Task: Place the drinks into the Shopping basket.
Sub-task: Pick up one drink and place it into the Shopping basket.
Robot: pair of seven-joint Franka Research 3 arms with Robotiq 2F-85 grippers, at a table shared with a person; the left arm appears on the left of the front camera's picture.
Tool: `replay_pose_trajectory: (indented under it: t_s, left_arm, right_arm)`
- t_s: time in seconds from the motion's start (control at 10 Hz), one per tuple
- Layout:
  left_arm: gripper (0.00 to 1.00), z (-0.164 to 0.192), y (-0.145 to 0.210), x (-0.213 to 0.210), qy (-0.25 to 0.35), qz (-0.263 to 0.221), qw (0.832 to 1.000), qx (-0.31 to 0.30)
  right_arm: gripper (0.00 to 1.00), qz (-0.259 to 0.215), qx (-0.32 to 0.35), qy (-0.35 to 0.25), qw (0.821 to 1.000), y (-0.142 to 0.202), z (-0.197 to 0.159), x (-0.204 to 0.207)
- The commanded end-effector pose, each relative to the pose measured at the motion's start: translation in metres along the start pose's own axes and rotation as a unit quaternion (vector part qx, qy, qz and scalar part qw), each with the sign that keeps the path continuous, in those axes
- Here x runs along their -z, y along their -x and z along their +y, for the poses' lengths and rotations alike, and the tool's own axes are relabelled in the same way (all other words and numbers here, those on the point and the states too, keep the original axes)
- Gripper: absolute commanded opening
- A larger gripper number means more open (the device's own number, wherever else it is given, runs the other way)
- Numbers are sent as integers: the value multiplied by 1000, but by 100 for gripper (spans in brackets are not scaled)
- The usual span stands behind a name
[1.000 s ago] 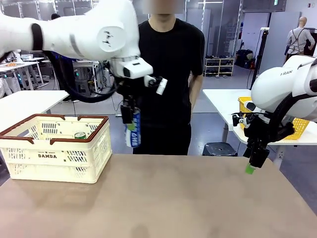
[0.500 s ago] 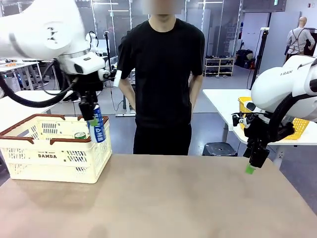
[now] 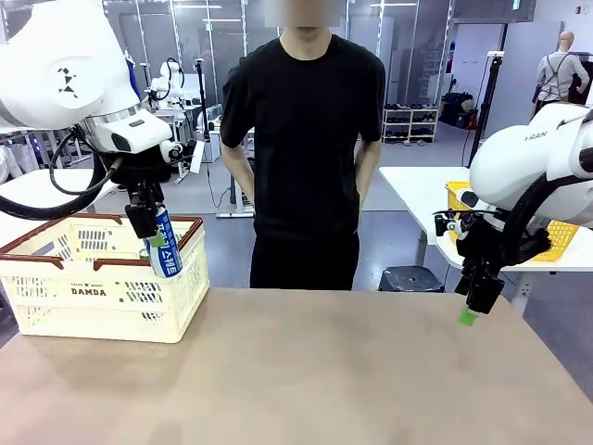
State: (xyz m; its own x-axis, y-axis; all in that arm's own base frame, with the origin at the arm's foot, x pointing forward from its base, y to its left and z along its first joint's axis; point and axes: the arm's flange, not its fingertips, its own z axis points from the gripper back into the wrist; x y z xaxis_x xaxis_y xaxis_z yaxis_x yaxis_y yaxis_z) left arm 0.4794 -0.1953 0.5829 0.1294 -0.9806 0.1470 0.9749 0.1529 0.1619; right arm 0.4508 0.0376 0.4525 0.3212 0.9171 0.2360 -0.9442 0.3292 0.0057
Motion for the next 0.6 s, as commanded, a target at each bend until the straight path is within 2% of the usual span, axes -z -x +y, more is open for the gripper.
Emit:
replay_pose_trajectory:
  t_s: [0.0, 0.4, 0.5]
  left_arm:
    - [8, 5, -4, -5, -7, -1, 1000, -2]
    - [8, 5, -4, -5, -7, -1, 1000, -2]
    - [60, 2, -1, 1, 0, 0, 1000, 0]
  right_arm:
    - [100, 0, -2, -2, 1000, 1, 1, 0]
    - [100, 0, -2, -2, 1000, 1, 1, 0]
    - [100, 0, -2, -2, 1000, 1, 1, 0]
